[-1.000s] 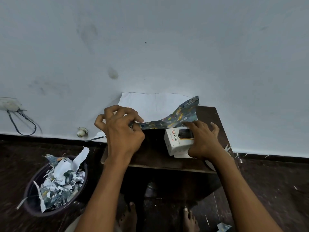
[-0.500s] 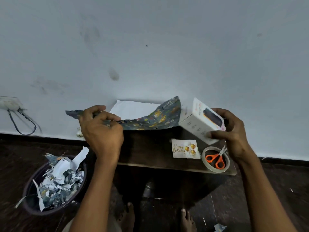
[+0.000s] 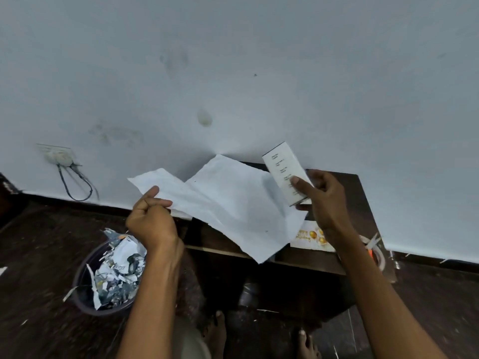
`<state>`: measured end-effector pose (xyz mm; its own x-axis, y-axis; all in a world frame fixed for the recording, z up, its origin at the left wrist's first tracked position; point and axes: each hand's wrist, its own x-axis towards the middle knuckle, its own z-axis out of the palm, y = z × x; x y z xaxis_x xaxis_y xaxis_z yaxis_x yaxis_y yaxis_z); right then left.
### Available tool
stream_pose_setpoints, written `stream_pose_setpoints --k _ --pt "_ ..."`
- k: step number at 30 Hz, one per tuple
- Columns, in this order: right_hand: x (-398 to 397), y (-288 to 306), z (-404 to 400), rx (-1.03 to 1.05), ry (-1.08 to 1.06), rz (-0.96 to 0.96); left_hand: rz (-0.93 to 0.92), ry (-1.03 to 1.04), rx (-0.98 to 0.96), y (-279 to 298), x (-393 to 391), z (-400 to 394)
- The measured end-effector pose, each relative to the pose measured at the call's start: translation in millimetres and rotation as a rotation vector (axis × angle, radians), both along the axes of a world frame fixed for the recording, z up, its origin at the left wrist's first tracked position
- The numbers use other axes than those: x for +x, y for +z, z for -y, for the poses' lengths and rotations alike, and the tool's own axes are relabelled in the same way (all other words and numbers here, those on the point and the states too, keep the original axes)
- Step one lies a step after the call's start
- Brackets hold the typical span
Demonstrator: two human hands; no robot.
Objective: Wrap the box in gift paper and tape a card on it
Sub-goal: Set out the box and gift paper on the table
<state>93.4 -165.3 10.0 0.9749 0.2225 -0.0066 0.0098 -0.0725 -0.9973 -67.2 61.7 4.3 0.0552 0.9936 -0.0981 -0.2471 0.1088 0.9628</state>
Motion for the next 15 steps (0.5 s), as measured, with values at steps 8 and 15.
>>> stream_pose_setpoints --k 8,15 --pt "-28 -7 -66 -0.004 0.237 -0.444 -0.003 -0.026 -0.338 4 -18 -17" --pt "-34 -15 -82 -0.362 0.148 -0.306 -0.204 -0.040 -0.251 -6 -26 -23"
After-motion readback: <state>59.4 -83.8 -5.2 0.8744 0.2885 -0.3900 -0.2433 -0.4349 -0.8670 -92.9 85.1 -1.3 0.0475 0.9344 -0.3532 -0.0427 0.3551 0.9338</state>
